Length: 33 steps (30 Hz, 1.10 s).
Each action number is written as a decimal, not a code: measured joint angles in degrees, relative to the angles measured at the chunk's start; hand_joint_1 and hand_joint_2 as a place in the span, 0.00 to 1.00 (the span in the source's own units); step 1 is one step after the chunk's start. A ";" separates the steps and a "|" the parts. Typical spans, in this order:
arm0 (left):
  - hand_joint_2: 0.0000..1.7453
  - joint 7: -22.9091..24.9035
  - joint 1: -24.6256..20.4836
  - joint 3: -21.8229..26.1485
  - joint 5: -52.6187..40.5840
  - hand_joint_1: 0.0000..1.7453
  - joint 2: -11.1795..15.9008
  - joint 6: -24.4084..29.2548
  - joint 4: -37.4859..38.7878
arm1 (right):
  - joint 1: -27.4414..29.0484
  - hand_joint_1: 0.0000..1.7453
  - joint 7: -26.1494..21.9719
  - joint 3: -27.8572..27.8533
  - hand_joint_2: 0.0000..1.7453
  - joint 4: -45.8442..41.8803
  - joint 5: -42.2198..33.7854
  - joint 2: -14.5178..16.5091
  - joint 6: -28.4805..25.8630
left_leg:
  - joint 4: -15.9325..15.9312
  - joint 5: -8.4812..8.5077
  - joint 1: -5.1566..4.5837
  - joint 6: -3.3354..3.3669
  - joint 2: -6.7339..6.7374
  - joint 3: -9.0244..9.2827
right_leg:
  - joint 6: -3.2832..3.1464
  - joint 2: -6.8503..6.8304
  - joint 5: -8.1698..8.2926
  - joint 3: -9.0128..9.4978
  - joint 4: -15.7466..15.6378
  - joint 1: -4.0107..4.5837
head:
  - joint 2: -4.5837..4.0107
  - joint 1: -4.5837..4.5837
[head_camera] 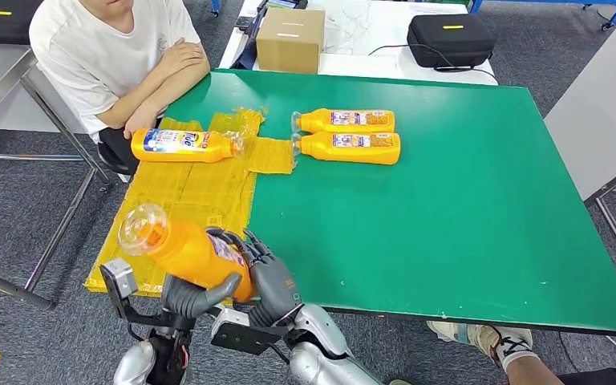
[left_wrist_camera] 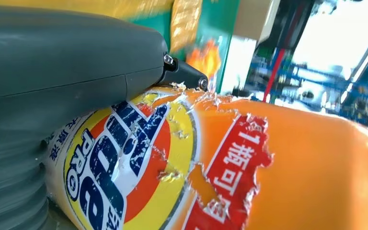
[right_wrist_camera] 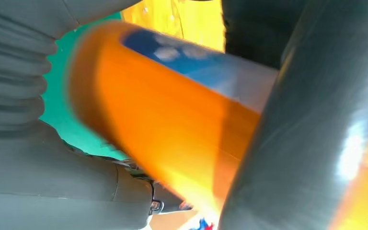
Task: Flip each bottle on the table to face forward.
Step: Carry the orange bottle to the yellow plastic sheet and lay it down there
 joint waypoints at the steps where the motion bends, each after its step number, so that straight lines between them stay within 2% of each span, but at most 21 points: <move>1: 1.00 -0.47 -1.10 0.70 -1.48 1.00 0.36 1.83 0.44 | 0.10 0.00 -0.61 0.03 0.00 -0.02 -0.03 0.05 -1.11 | 0.00 0.00 0.00 0.00 0.01 0.01 | -0.01 0.00 0.01 0.00 0.00 0.00 | 0.00 0.01; 4: 1.00 -2.34 -5.05 3.78 -7.28 1.00 1.72 7.69 2.20 | 0.22 0.00 -2.10 0.20 0.00 -0.06 0.09 0.09 -3.64 | 0.00 0.04 0.03 -0.03 0.03 0.03 | -0.02 0.01 0.03 0.01 0.02 0.02 | 0.00 0.00; 9: 1.00 -3.49 -8.49 6.85 -12.45 1.00 3.05 11.54 4.02 | 0.20 0.00 -2.38 0.55 0.00 -0.11 0.21 0.09 -4.95 | 0.00 0.10 0.06 -0.07 -0.02 0.02 | -0.02 0.00 0.03 0.04 0.04 0.03 | 0.00 0.02; 13: 1.00 -4.42 -9.79 7.33 -23.35 1.00 3.79 17.67 4.75 | 0.25 0.00 -2.38 1.06 0.00 -0.74 0.15 -0.04 -5.25 | 0.01 0.09 0.04 -0.06 -0.04 -0.01 | -0.02 -0.01 0.03 0.01 0.03 0.01 | 0.00 0.02; 16: 1.00 -2.37 -10.93 7.05 -33.04 1.00 4.45 19.65 5.54 | 0.56 0.00 -2.21 1.18 0.00 -1.33 0.03 -0.26 -5.18 | 0.01 0.09 0.03 -0.06 -0.05 -0.01 | -0.02 -0.01 0.02 -0.01 0.01 0.01 | 0.00 0.02; 22: 1.00 6.33 -15.33 2.46 -57.59 1.00 7.44 20.11 12.11 | 2.86 0.00 -2.54 1.10 0.00 -3.21 -0.09 -1.43 -3.50 | 0.01 0.09 0.03 -0.06 -0.03 0.00 | -0.02 0.00 0.03 0.00 0.01 0.01 | 0.00 0.01; 29: 1.00 7.48 -18.16 -0.59 -60.56 1.00 9.47 19.83 17.77 | 4.65 0.00 -2.76 1.08 0.00 -5.28 -0.03 -2.34 -2.89 | 0.01 0.09 0.04 -0.07 0.02 0.01 | -0.02 0.01 0.03 -0.01 0.03 0.02 | 0.00 0.00; 33: 1.00 10.56 -20.59 -2.49 -65.63 1.00 10.63 16.13 21.32 | 5.08 0.00 -3.02 1.07 0.00 -6.33 -0.01 -2.61 -1.72 | 0.01 0.09 0.04 -0.07 -0.03 -0.01 | -0.02 -0.01 0.03 -0.01 0.02 0.02 | 0.00 0.01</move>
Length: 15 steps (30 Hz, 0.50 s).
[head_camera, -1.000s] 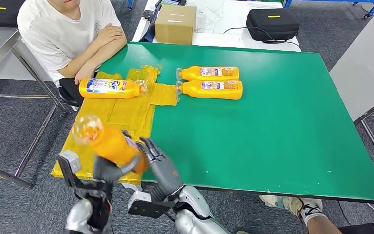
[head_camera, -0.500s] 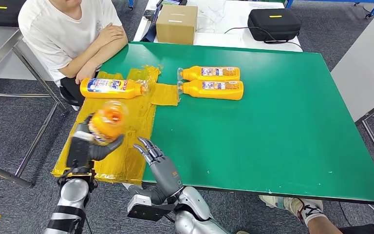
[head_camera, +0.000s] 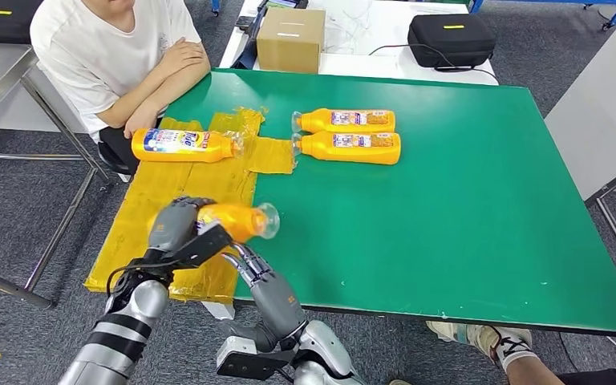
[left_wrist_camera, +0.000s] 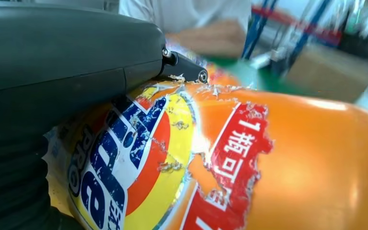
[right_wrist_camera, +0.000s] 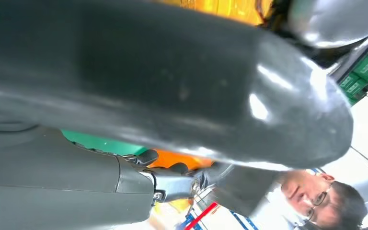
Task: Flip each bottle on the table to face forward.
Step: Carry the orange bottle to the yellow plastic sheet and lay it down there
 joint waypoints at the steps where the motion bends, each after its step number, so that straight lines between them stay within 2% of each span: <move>1: 1.00 0.70 -1.21 -0.68 -1.78 1.00 0.35 -0.94 1.89 | 0.15 0.00 -0.11 0.00 0.00 -0.46 -0.01 -0.09 0.51 | 0.00 0.00 0.00 0.00 0.00 0.00 | 0.00 0.00 0.00 0.00 0.00 0.00 | 0.00 0.00; 10: 1.00 5.88 -15.80 -4.98 -11.28 1.00 1.92 -7.14 22.60 | 0.44 0.00 -0.58 1.09 0.00 -4.26 -1.90 -0.52 4.50 | 0.01 0.11 0.00 0.01 0.01 0.01 | 0.05 0.01 0.08 0.03 0.03 0.00 | 0.00 0.01; 15: 1.00 8.49 -21.98 -8.13 -15.80 1.00 2.44 -11.10 30.42 | 0.09 0.00 -1.20 1.91 0.00 -4.37 -3.14 -0.54 5.30 | 0.01 0.11 0.00 0.01 0.00 0.00 | 0.05 0.00 0.08 0.03 0.05 0.00 | 0.00 0.01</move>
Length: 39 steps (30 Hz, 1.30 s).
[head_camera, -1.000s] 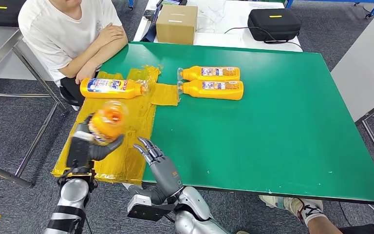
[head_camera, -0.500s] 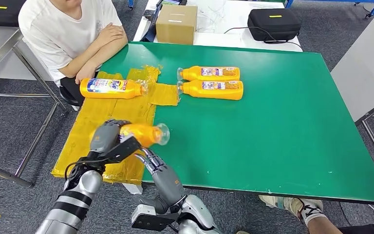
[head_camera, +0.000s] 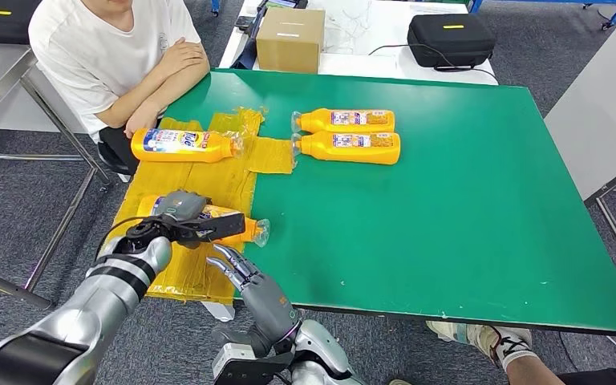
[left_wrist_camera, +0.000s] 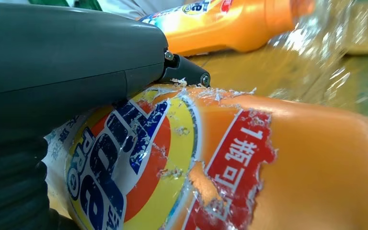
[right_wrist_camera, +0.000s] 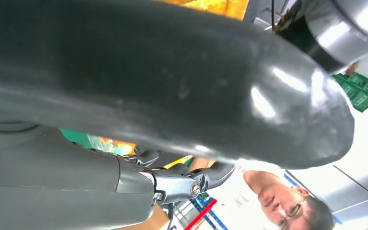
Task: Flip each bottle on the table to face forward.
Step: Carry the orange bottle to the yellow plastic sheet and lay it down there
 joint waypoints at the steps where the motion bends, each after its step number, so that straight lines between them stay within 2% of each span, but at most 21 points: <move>1: 1.00 0.54 -0.84 -0.55 -0.38 1.00 -0.01 -0.57 1.11 | -0.06 0.00 -0.03 0.04 0.00 0.00 -0.10 0.02 0.09 | 0.00 0.00 0.00 0.00 0.00 0.00 | 0.00 0.00 0.00 0.00 0.00 0.00 | 0.00 0.00; 10: 1.00 1.71 -3.86 -2.78 -0.76 1.00 -0.28 -1.35 5.81 | -0.28 0.00 -0.14 0.11 0.00 0.02 -0.67 0.11 0.24 | 0.00 0.00 -0.01 0.00 0.00 0.00 | 0.00 0.00 0.00 0.01 -0.01 -0.01 | 0.00 -0.01; 13: 1.00 1.93 -4.23 -2.95 -0.44 0.92 -0.34 -1.54 6.43 | -0.31 0.00 -0.21 0.15 0.00 0.02 -0.76 0.14 0.34 | 0.00 0.00 -0.01 0.00 0.00 0.00 | 0.00 0.00 0.00 0.01 0.00 -0.01 | 0.00 -0.01; 14: 1.00 2.19 -4.40 -2.92 0.00 0.85 -0.40 -1.83 6.66 | -0.34 0.00 -0.31 0.21 0.00 0.02 -0.85 0.15 0.49 | 0.00 0.00 0.00 0.00 0.00 0.01 | 0.00 0.00 0.00 0.01 0.00 0.00 | 0.00 -0.01; 16: 1.00 2.96 -4.94 -2.74 1.10 0.63 -0.59 -2.95 7.28 | -0.45 0.00 -0.65 0.41 0.00 0.04 -1.06 0.18 0.89 | 0.00 0.00 0.00 0.00 0.00 0.00 | 0.00 0.00 0.00 0.01 0.00 0.00 | 0.00 -0.01; 18: 1.00 3.81 -5.74 -2.53 1.54 0.30 -0.80 -4.81 8.07 | -0.68 0.00 -1.07 0.70 0.00 0.18 -1.38 0.26 1.14 | 0.00 0.00 0.00 0.00 0.00 0.00 | 0.00 0.00 0.00 0.01 0.00 0.00 | 0.00 -0.01; 19: 1.00 4.08 -6.20 -2.48 1.46 0.18 -0.89 -6.04 8.48 | -0.85 0.00 -1.28 0.85 0.00 0.31 -1.62 0.32 1.18 | 0.00 0.00 0.00 0.00 0.00 0.00 | 0.00 0.00 0.00 0.01 0.01 0.00 | 0.00 -0.01; 20: 1.00 4.08 -6.67 -2.46 1.27 0.06 -0.95 -7.37 8.87 | -1.04 0.00 -1.49 0.98 0.00 0.46 -1.92 0.41 1.18 | 0.00 0.00 0.00 0.00 0.00 0.00 | 0.00 0.00 0.00 0.02 0.01 0.00 | 0.00 0.00; 21: 1.00 3.78 -7.13 -2.47 1.10 0.00 -0.98 -8.89 9.26 | -1.21 0.00 -1.74 1.08 0.00 0.62 -2.29 0.50 1.18 | 0.00 0.00 0.00 0.00 0.00 0.00 | 0.00 0.00 0.00 0.02 0.01 -0.01 | 0.00 0.00; 27: 1.00 -1.56 -9.56 -1.97 4.72 0.00 -0.88 -20.80 11.26 | -2.05 0.00 -4.05 1.29 0.00 2.23 -5.60 0.94 1.69 | 0.00 0.00 0.00 0.00 -0.04 0.01 | 0.00 -0.02 0.00 0.07 0.01 -0.01 | 0.00 -0.01; 30: 1.00 -4.79 -10.51 -0.53 8.89 0.00 -0.43 -24.75 11.84 | -2.54 0.00 -5.43 1.40 0.00 3.50 -7.13 1.20 2.26 | -0.01 0.01 0.00 -0.01 -0.04 0.02 | 0.00 -0.02 0.00 0.07 0.02 -0.01 | 0.00 0.00; 34: 1.00 -9.02 -10.77 3.28 16.89 0.00 0.32 -27.19 12.24 | -3.11 0.00 -6.60 1.75 0.00 4.92 -9.01 1.48 2.63 | -0.01 0.03 0.00 -0.03 -0.03 0.02 | 0.00 -0.02 0.00 0.07 0.05 -0.01 | 0.00 0.00; 39: 1.00 -12.40 -10.59 8.01 24.36 0.00 1.36 -26.80 12.26 | -3.64 0.00 -6.97 2.86 0.00 6.03 -10.46 1.58 2.67 | -0.01 0.03 0.00 -0.03 -0.02 0.01 | 0.00 -0.01 0.00 0.05 0.08 -0.01 | 0.00 -0.01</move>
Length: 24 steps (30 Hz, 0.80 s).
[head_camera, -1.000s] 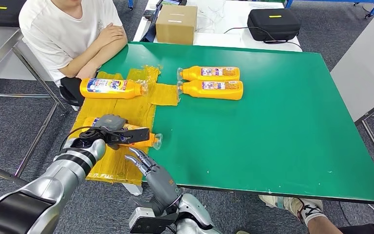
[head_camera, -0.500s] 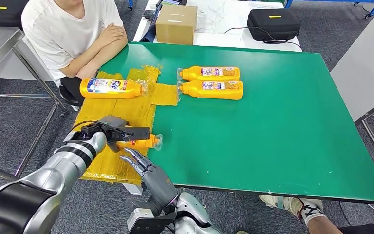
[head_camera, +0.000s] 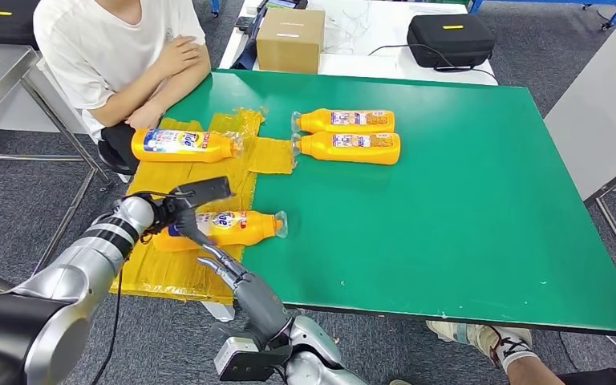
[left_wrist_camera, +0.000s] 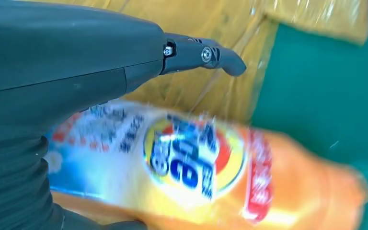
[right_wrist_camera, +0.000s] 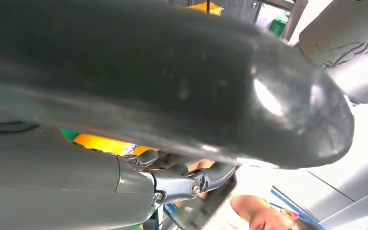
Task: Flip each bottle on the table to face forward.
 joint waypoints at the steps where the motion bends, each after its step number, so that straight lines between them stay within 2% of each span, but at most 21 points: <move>1: 1.00 -0.45 0.13 0.86 1.49 0.00 0.25 0.09 -0.01 | -0.09 0.00 -0.02 0.22 0.00 0.16 -0.22 0.01 0.01 | 0.00 0.00 0.00 0.00 0.00 0.00 | 0.00 0.00 0.00 -0.01 0.00 0.00 | 0.00 0.00; 4: 1.00 -1.64 0.68 3.03 4.74 0.00 0.83 1.84 -0.07 | -0.33 0.00 -0.03 0.95 0.00 0.61 -0.81 0.03 0.09 | 0.00 0.00 0.00 0.00 0.00 0.00 | 0.00 0.00 -0.01 -0.03 0.00 0.00 | 0.00 0.00; 7: 1.00 -3.65 1.64 4.42 6.82 0.00 0.93 5.88 -0.68 | -0.46 0.00 -0.03 1.30 0.00 0.98 -0.82 0.04 0.16 | 0.00 0.00 0.00 0.00 -0.01 0.00 | -0.01 0.00 -0.01 -0.04 0.00 0.00 | 0.00 0.01; 10: 1.00 -7.52 3.69 5.41 10.34 0.00 0.91 9.81 -2.87 | -0.46 0.00 -0.03 1.33 0.00 1.13 -0.45 0.04 0.12 | 0.00 0.00 0.00 0.00 0.00 0.00 | -0.01 0.00 -0.01 -0.04 0.00 -0.01 | 0.00 0.01; 12: 1.00 -10.21 5.80 5.82 13.98 0.00 0.93 10.57 -5.66 | -0.44 0.00 -0.03 1.31 0.00 1.14 0.15 0.02 -0.17 | 0.00 0.00 -0.01 0.00 0.00 0.00 | -0.01 0.00 -0.01 -0.03 -0.01 -0.01 | 0.00 0.01; 16: 1.00 -12.39 11.49 6.61 23.04 0.00 1.02 9.54 -15.18 | -0.13 0.00 0.01 1.19 0.00 0.74 1.50 -0.18 -1.63 | 0.00 -0.01 -0.02 -0.01 0.02 0.00 | 0.00 0.01 -0.01 -0.06 -0.02 -0.02 | 0.00 0.02; 22: 1.00 -9.31 20.38 7.79 34.75 0.00 0.42 12.63 -34.66 | 2.41 0.00 0.24 -0.19 0.00 -4.24 2.74 -1.51 -4.02 | 0.00 -0.03 -0.01 -0.02 0.02 -0.05 | -0.01 0.01 -0.03 -0.13 -0.04 -0.01 | 0.00 0.01; 24: 1.00 -8.53 22.60 8.34 38.32 0.00 -0.15 13.91 -39.97 | 3.51 0.00 0.28 -1.16 0.50 -6.83 2.58 -2.09 -5.40 | 0.00 -0.03 -0.02 -0.02 0.02 -0.05 | -0.01 0.01 -0.03 -0.13 -0.05 -0.01 | 0.00 0.00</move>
